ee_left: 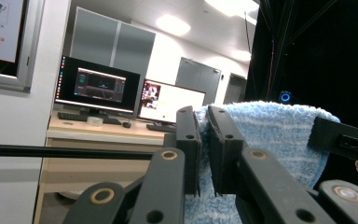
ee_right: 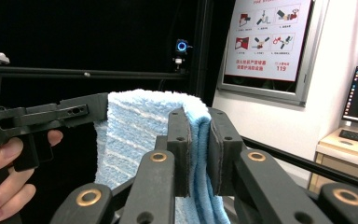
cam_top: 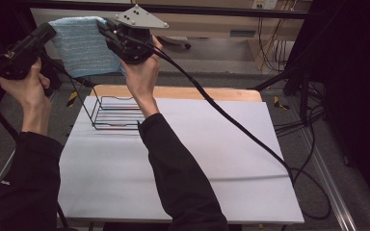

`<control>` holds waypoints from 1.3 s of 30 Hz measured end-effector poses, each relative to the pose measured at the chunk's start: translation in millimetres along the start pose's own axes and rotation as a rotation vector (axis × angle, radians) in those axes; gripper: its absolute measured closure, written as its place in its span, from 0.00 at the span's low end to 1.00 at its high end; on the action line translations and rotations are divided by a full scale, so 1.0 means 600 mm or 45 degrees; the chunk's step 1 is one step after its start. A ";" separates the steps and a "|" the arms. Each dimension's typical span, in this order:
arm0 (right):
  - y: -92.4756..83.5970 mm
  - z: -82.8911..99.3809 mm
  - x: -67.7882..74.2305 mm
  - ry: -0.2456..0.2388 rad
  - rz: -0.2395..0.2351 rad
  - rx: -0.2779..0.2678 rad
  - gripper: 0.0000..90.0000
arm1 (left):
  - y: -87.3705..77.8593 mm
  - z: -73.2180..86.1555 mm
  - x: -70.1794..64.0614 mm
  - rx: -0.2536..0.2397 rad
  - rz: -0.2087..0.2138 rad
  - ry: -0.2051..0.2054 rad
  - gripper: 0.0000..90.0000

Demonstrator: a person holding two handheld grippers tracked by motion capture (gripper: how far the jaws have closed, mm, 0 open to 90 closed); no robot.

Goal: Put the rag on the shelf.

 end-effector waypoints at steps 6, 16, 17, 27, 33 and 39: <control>0.022 -0.005 -0.009 -0.007 0.010 0.012 0.90 | 0.015 -0.004 0.016 0.008 -0.029 0.003 0.92; 0.052 0.014 -0.036 0.010 0.032 0.042 0.90 | 0.046 0.011 0.042 0.046 -0.063 0.005 0.92; 0.055 0.015 -0.039 0.012 0.035 0.042 0.90 | 0.049 0.012 0.043 0.052 -0.070 0.009 0.92; 0.069 0.037 -0.065 0.032 0.066 0.078 0.90 | 0.083 0.030 0.056 0.112 -0.101 0.066 0.92; 0.072 0.058 -0.077 0.043 0.075 0.103 0.90 | 0.095 0.055 0.066 0.158 -0.098 0.056 0.92; 0.071 0.081 -0.087 0.071 0.086 0.132 0.90 | 0.100 0.078 0.069 0.200 -0.086 0.055 0.92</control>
Point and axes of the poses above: each handheld gripper's, and its own axes: y roughly forward along the jaws, z roughly out of its underside, x roughly to its left, the point moved 10 cm from there along y, roughly forward along the jaws, and after that the axes turned 1 degree about x, right-handed, at the moved point
